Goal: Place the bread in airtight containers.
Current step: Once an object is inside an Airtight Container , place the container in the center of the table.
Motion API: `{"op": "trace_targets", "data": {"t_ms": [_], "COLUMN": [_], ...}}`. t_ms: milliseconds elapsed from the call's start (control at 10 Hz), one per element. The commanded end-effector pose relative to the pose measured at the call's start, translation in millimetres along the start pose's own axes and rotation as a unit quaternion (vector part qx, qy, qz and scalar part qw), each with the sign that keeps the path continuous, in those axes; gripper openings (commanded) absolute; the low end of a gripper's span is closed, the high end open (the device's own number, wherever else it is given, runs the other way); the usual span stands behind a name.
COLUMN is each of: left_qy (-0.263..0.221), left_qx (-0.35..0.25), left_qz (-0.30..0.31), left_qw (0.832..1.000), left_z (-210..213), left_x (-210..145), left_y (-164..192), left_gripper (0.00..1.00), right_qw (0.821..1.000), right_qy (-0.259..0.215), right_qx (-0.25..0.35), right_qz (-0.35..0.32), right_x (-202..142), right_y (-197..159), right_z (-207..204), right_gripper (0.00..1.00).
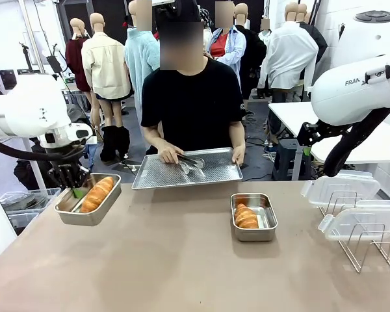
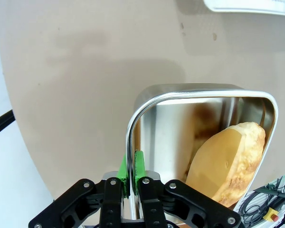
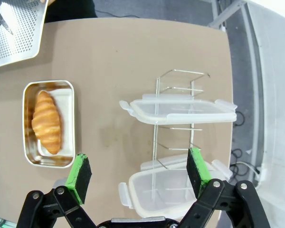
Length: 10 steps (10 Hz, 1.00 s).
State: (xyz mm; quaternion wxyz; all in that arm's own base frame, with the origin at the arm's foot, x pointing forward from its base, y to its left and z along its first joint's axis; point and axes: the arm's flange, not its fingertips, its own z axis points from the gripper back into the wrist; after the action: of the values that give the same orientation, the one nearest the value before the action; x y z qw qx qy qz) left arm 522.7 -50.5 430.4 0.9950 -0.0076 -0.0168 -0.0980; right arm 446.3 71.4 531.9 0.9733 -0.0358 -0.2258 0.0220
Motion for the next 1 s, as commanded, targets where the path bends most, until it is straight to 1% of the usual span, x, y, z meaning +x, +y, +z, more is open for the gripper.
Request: {"op": "trace_targets", "data": {"t_ms": [0,100,200,400,600,900], "left_qy": [-0.003,-0.01,0.003,-0.003,-0.021,-0.007], "left_qx": [-0.015,-0.012,-0.006,0.022,0.03,0.036], "left_qz": [0.018,0.037,0.041,0.077,0.083,0.083], "left_qw": [1.0,0.999,0.999,0.997,0.996,0.996], "left_z": [-29.9,-47.1,-57.3,-78.7,-90.0,-98.7], "left_x": [10.2,15.7,16.1,18.5,23.3,25.6], "left_y": [3.6,7.0,6.6,2.9,2.7,2.5], "left_gripper": [0.0,0.0,0.0,0.0,0.0,0.0], "right_qw": [1.0,1.0,1.0,1.0,1.0,1.0], "right_qy": [-0.001,-0.001,-0.001,-0.001,-0.001,-0.001], "right_qx": [-0.001,-0.001,-0.001,-0.001,-0.001,-0.001], "right_qz": [-0.009,-0.009,-0.009,-0.009,-0.009,-0.009], "right_x": [4.0,4.0,4.0,4.0,4.0,4.0], "right_y": [1.9,1.9,1.9,1.9,1.9,1.9], "right_z": [-0.7,-0.7,-0.7,-0.7,-0.7,-0.7], "right_gripper": [1.0,1.0,1.0,1.0,1.0,1.0]}}
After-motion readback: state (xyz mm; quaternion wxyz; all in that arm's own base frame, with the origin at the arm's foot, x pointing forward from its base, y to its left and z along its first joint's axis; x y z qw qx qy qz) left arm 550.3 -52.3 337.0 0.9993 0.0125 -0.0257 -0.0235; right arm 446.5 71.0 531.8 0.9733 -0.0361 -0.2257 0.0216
